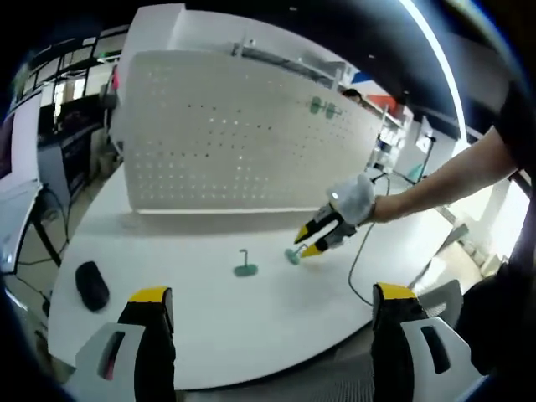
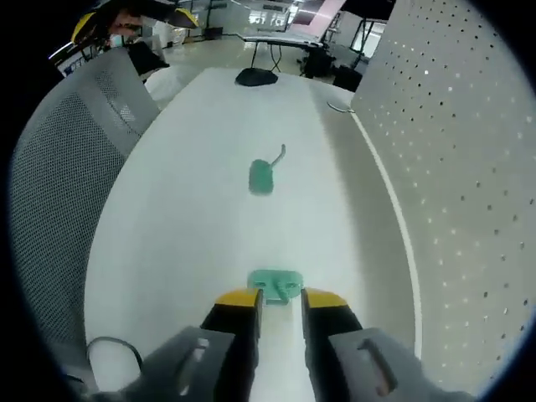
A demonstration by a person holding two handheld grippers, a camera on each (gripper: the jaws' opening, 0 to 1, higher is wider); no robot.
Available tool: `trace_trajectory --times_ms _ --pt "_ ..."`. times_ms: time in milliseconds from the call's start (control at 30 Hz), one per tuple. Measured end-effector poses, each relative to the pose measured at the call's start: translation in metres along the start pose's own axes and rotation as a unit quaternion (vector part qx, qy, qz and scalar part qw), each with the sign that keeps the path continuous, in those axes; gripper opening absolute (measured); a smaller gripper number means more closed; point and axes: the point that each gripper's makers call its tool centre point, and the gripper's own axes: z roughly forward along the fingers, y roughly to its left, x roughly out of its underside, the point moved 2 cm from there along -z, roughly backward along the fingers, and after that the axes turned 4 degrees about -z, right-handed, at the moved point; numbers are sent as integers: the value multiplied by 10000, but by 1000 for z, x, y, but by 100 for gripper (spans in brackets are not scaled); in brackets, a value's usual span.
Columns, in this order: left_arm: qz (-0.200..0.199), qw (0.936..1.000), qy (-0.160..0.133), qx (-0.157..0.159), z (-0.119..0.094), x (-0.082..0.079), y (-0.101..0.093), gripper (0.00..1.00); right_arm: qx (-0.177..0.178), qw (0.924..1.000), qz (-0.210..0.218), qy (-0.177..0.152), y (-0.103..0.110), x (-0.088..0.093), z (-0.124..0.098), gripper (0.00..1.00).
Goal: Insert the hook assembly into the mounting plate slot until the hook locks in place.
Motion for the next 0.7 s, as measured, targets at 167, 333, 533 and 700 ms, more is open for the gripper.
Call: trace_trajectory --times_ms 167,333,533,700 --pt "-41 10000 32 -2 1 2 1 100 2 9988 -485 -10 1 -5 1 9" --pt "-37 10000 41 23 4 -1 -1 99 -28 9976 -694 8 4 -9 2 7" --pt "-4 10000 35 72 6 -6 -4 99 49 9988 -478 116 4 -11 -1 6" --pt "18 9999 31 109 8 -8 -6 99 227 9996 90 116 -1 -11 -3 5"
